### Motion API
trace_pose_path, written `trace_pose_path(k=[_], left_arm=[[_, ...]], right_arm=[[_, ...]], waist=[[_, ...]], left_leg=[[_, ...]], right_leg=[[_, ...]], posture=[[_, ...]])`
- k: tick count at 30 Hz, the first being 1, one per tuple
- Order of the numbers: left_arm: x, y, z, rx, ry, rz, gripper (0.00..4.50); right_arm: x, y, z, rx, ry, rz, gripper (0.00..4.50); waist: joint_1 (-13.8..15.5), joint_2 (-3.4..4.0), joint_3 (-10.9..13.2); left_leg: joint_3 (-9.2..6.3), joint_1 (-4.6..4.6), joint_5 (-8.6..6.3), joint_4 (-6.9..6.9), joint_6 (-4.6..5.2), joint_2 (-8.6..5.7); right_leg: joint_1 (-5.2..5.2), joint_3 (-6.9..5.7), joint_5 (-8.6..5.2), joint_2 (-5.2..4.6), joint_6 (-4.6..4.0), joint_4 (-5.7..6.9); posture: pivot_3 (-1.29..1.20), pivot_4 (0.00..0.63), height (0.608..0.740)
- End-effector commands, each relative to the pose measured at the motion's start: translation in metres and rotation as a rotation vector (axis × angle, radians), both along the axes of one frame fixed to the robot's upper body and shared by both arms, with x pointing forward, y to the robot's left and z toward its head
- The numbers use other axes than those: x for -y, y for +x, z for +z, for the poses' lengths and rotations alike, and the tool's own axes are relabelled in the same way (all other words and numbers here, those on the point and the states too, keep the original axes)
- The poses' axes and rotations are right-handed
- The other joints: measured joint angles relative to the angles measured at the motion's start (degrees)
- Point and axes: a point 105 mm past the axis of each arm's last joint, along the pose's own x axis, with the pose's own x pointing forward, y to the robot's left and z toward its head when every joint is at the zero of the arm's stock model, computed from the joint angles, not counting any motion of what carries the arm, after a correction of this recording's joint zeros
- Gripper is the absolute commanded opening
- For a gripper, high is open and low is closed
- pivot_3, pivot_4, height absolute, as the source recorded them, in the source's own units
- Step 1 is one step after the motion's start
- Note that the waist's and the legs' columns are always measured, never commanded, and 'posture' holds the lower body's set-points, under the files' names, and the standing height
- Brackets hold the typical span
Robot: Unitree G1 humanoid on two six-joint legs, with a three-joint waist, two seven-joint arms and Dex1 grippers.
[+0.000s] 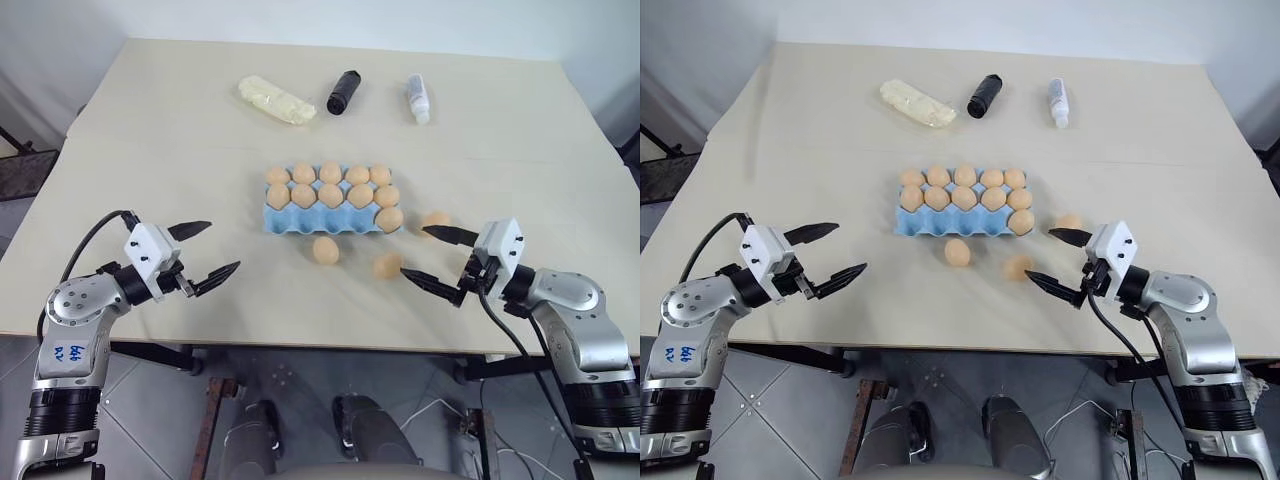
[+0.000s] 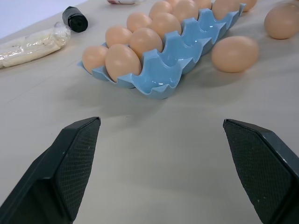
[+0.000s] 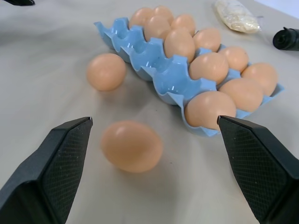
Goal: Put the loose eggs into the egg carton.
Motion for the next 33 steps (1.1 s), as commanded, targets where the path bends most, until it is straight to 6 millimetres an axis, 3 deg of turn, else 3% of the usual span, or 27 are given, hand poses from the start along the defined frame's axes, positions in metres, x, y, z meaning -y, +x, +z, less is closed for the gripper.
trace_pose_path(k=[1,6,10,18,23,33], left_arm=[[0.004,0.004,0.012,0.048,-0.006,-0.012,4.49],[0.021,0.003,0.012,0.029,-0.049,-0.097,4.49],[0.045,-0.002,0.008,0.025,-0.027,-0.217,4.49],[0.098,-0.016,-0.001,0.002,-0.016,-0.457,4.49],[0.108,-0.018,-0.002,-0.015,-0.031,-0.507,4.49],[0.103,-0.017,0.002,-0.005,-0.026,-0.490,4.49]], right_arm=[[0.005,0.002,0.012,0.065,0.032,-0.046,4.50],[0.023,0.000,0.020,0.100,0.060,-0.159,4.50],[0.057,-0.011,0.023,0.122,0.077,-0.324,4.50],[0.101,-0.042,-0.011,0.073,0.084,-0.587,4.50],[0.105,-0.044,-0.027,0.013,0.111,-0.619,4.50],[0.103,-0.011,-0.038,-0.037,0.102,-0.571,4.50]], waist=[[0.2,0.00,0.0],[0.7,0.00,0.0],[1.4,0.00,0.0],[1.1,0.04,0.0],[0.4,0.05,0.0],[0.7,0.07,0.0]], left_leg=[[0.00,0.00,0.00,0.02,0.00,0.00],[0.01,0.01,0.01,0.04,0.00,-0.01],[-0.02,-0.02,0.00,0.03,-0.01,-0.03],[-0.03,0.04,0.02,0.09,-0.02,-0.05],[-0.01,0.11,0.05,0.09,-0.02,-0.04],[-0.06,0.13,0.15,0.10,0.04,-0.09]], right_leg=[[0.00,0.00,0.00,0.00,0.00,0.01],[0.00,0.01,0.00,0.00,0.00,0.04],[0.00,-0.02,-0.01,0.00,0.01,0.02],[0.09,0.02,0.00,0.02,0.02,0.08],[0.09,0.09,0.00,0.06,0.02,0.18],[0.10,0.07,0.04,0.01,0.01,0.22]], posture=[[0.00,0.150,0.740],[0.00,0.150,0.740],[0.00,0.150,0.740],[0.00,0.150,0.740],[0.00,0.150,0.740],[0.00,0.150,0.740]])
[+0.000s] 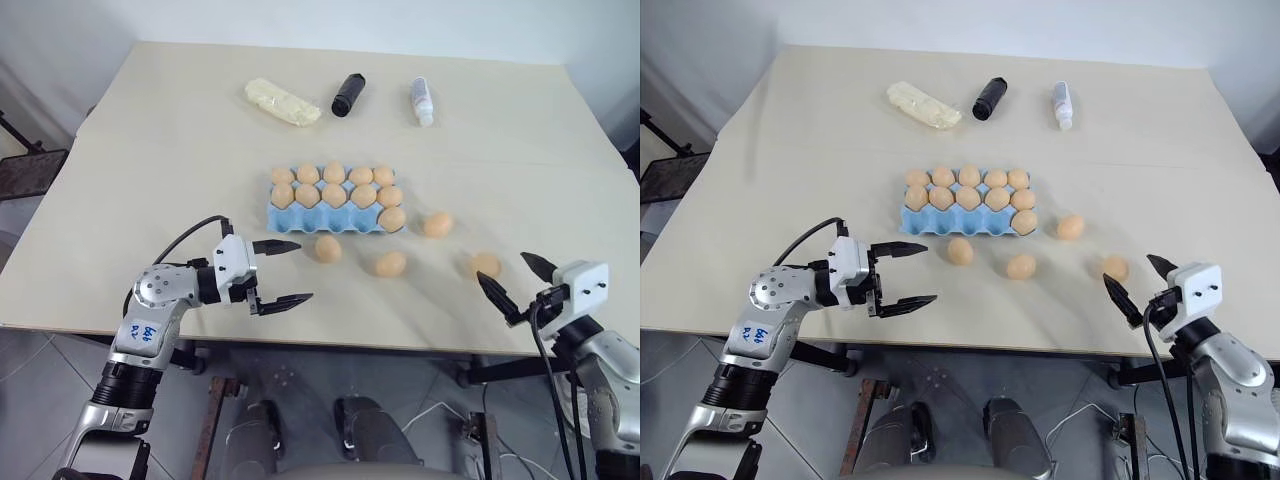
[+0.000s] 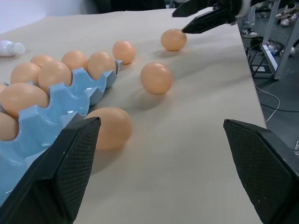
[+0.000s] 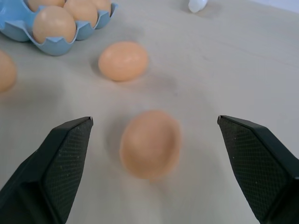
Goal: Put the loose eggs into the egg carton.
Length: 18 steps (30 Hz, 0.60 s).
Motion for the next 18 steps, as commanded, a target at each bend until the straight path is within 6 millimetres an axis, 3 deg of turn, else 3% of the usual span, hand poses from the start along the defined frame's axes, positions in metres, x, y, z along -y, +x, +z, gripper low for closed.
trace_pose_path(k=[1,3,6,12,18], left_arm=[[0.000,-0.003,0.015,0.054,-0.030,-0.003,4.49],[-0.002,-0.002,0.017,0.049,-0.050,0.017,4.49],[-0.004,-0.003,0.016,0.048,-0.048,0.030,4.50],[-0.014,-0.003,0.014,0.050,-0.047,0.086,4.50],[-0.034,0.000,0.011,0.037,-0.052,0.191,4.50]], right_arm=[[0.004,0.007,-0.002,-0.005,-0.033,0.008,4.50],[0.005,0.014,-0.010,-0.018,-0.020,0.003,4.50],[0.005,0.021,-0.015,-0.011,-0.012,0.007,3.89],[-0.009,0.025,-0.010,0.016,-0.005,0.088,1.86],[-0.055,0.031,0.023,0.101,0.025,0.257,1.79]], waist=[[0.1,0.00,0.0],[0.1,0.01,0.0],[0.1,0.01,0.0],[0.0,0.02,0.0],[-0.3,0.05,0.0]], left_leg=[[-0.01,-0.01,0.00,-0.01,0.00,0.00],[-0.04,-0.02,0.00,-0.01,0.00,0.02],[-0.01,-0.03,0.00,-0.01,0.00,0.00],[-0.03,-0.02,0.01,0.02,0.00,0.02],[-0.04,-0.01,0.02,0.03,-0.03,0.06]], right_leg=[[-0.01,-0.01,0.00,0.01,0.00,0.00],[-0.01,-0.03,-0.01,0.03,-0.01,-0.01],[-0.01,-0.02,-0.01,0.01,0.00,-0.02],[-0.01,-0.03,-0.01,0.03,0.01,0.01],[-0.01,-0.03,-0.01,0.05,0.00,0.07]], posture=[[0.00,0.150,0.740],[0.00,0.150,0.740],[0.00,0.150,0.740],[0.00,0.150,0.740],[0.00,0.150,0.740]])
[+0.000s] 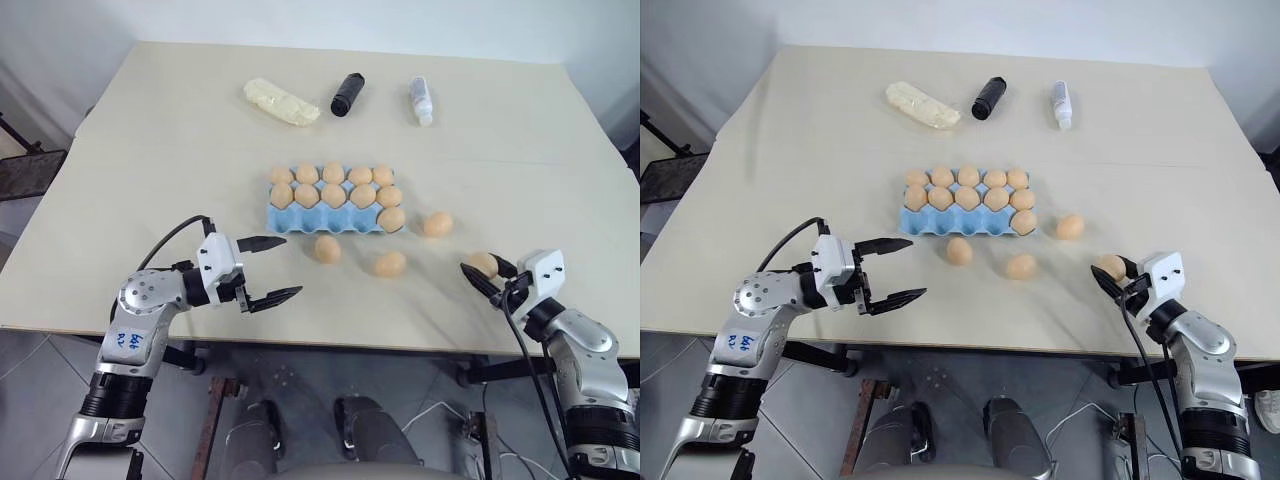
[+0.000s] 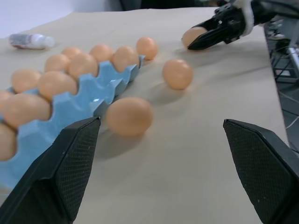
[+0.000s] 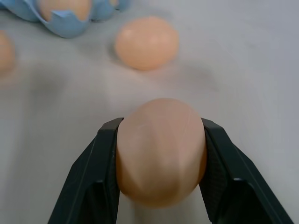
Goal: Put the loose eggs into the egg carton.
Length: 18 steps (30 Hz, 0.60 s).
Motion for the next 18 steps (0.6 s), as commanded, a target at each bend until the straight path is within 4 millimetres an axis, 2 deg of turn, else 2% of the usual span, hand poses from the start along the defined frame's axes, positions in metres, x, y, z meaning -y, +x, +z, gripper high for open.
trace_pose_path(k=[1,4,10,13,17,18], left_arm=[[-0.014,0.001,0.009,0.032,-0.012,0.068,4.50],[-0.026,0.003,0.006,0.020,-0.012,0.124,4.50],[-0.038,0.005,0.002,0.006,-0.006,0.181,4.50],[-0.040,0.005,0.003,0.008,-0.006,0.195,4.50],[-0.041,0.003,0.003,0.011,-0.011,0.209,4.50],[-0.041,0.003,0.003,0.012,-0.012,0.211,4.50]], right_arm=[[-0.035,0.008,0.038,0.118,0.043,0.111,1.79],[-0.065,0.018,0.054,0.154,0.062,0.177,1.79],[-0.121,0.045,0.065,0.178,0.039,0.257,1.79],[-0.135,0.056,0.066,0.181,0.024,0.260,1.79],[-0.143,0.066,0.065,0.174,0.021,0.251,1.79],[-0.144,0.066,0.065,0.166,0.027,0.252,2.13]], waist=[[-0.1,0.00,0.0],[-0.3,0.00,0.0],[-0.3,0.00,0.0],[-0.1,0.00,0.0],[0.2,0.00,0.0],[0.2,0.00,0.0]], left_leg=[[0.00,0.00,0.01,0.01,-0.01,0.00],[-0.02,0.01,0.04,0.02,-0.01,-0.01],[-0.03,-0.02,0.03,0.00,-0.02,-0.02],[0.00,-0.10,0.02,-0.02,-0.02,-0.02],[0.03,-0.11,0.00,-0.02,-0.02,-0.03],[0.03,-0.11,0.00,-0.02,-0.02,-0.03]], right_leg=[[0.00,0.00,0.00,0.00,0.00,0.03],[-0.01,-0.02,0.01,-0.02,-0.01,0.09],[-0.05,-0.08,0.01,-0.04,-0.02,0.05],[-0.11,-0.09,0.00,-0.05,-0.03,0.01],[-0.12,-0.09,-0.01,-0.07,-0.03,-0.03],[-0.12,-0.09,-0.01,-0.07,-0.03,-0.04]], posture=[[0.00,0.150,0.740],[0.00,0.150,0.740],[0.00,0.150,0.740],[0.00,0.150,0.740],[0.00,0.150,0.740],[0.00,0.150,0.740]])
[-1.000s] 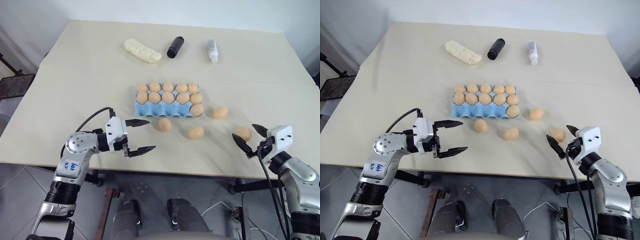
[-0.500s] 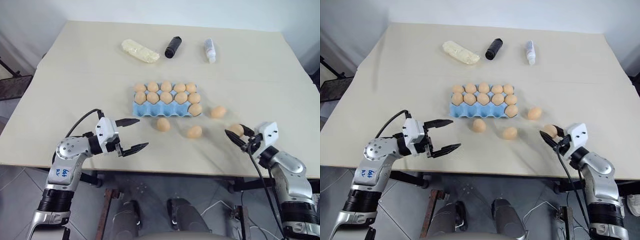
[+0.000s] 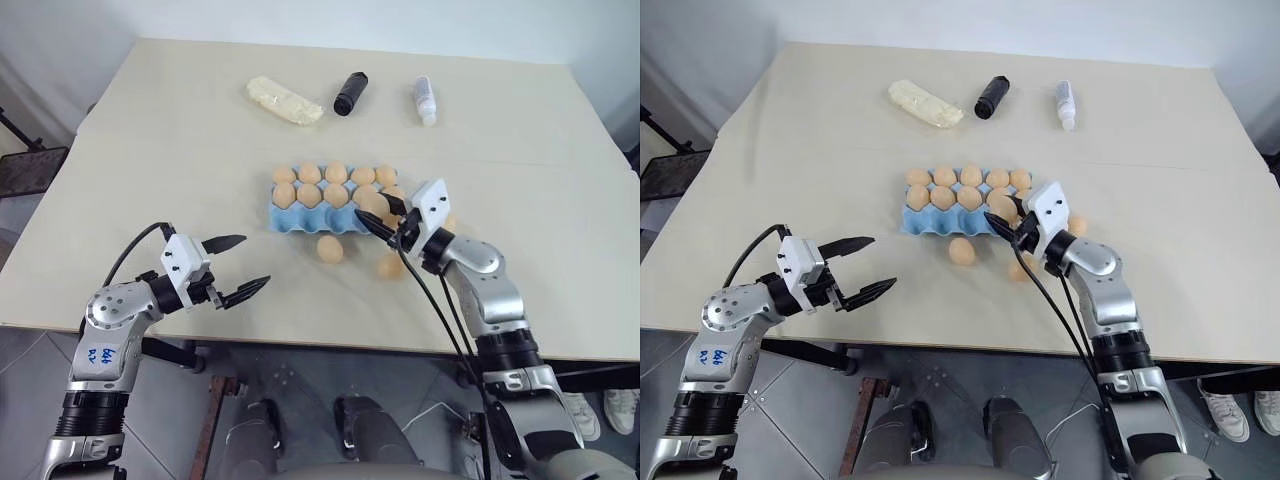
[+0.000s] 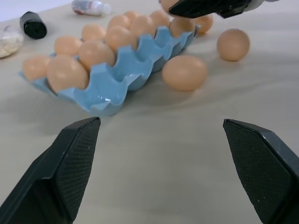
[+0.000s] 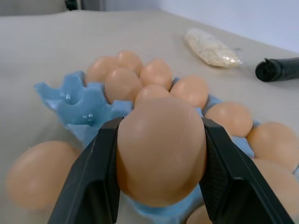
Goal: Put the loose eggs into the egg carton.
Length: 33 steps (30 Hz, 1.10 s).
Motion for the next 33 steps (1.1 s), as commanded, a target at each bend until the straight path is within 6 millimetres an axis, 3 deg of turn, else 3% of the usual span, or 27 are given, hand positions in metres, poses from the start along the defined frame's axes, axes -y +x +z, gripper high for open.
trace_pose_path(k=[1,5,7,11,15,23,28,33], left_arm=[[-0.002,-0.003,0.011,0.045,0.003,0.009,4.50],[-0.001,-0.005,0.010,0.042,0.000,0.008,4.50],[0.003,-0.005,0.009,0.027,-0.010,-0.001,4.50],[0.014,-0.004,0.011,0.022,-0.009,-0.047,4.50],[0.031,-0.001,0.010,0.024,-0.003,-0.111,4.50],[0.064,0.006,0.011,0.009,-0.038,-0.206,4.50],[0.072,0.010,0.014,0.028,-0.031,-0.246,4.50],[0.068,0.013,0.015,0.035,-0.022,-0.228,4.50]], right_arm=[[-0.003,0.001,0.008,0.029,0.017,0.005,2.50],[-0.005,-0.009,0.017,0.070,0.030,0.045,3.84],[0.007,-0.016,0.020,0.081,0.031,0.033,4.47],[0.039,-0.035,0.017,0.088,0.025,-0.030,4.47],[0.088,-0.064,0.004,0.058,-0.001,-0.161,4.47],[0.152,-0.095,-0.020,0.036,-0.014,-0.441,4.47],[0.155,-0.093,-0.037,-0.015,-0.050,-0.474,4.47],[0.140,-0.070,-0.022,0.000,-0.007,-0.437,4.47]], waist=[[0.0,0.00,0.0],[0.0,0.00,0.0],[0.0,0.00,0.0],[0.4,0.00,0.0],[0.9,0.00,0.0],[0.0,0.01,0.0],[-0.1,0.01,0.0],[-0.2,0.01,0.0]], left_leg=[[0.00,0.00,0.00,0.00,0.00,0.00],[0.00,0.00,0.00,0.00,-0.01,0.03],[0.00,0.00,-0.01,-0.01,-0.01,0.03],[-0.05,-0.01,-0.03,-0.03,-0.02,0.01],[-0.04,-0.04,-0.05,-0.03,0.02,-0.04],[-0.02,0.12,0.01,-0.02,-0.03,0.00],[-0.03,0.13,0.05,-0.01,0.00,-0.03],[-0.01,0.13,0.06,0.00,0.01,-0.03]], right_leg=[[0.00,0.00,0.00,0.00,0.00,0.00],[-0.01,0.00,0.00,0.02,0.00,0.02],[-0.01,0.01,0.00,0.02,0.00,0.02],[0.03,-0.03,-0.01,0.00,0.00,-0.04],[0.05,-0.03,0.00,-0.05,0.00,-0.09],[0.09,0.08,0.00,0.09,0.00,0.04],[0.11,0.09,0.01,0.06,0.01,0.05],[0.09,0.12,0.02,0.06,0.02,0.07]], posture=[[0.00,0.150,0.740],[0.00,0.150,0.740],[0.00,0.150,0.740],[0.00,0.150,0.740],[0.00,0.150,0.740],[0.00,0.150,0.740],[0.00,0.150,0.740],[0.00,0.150,0.740]])
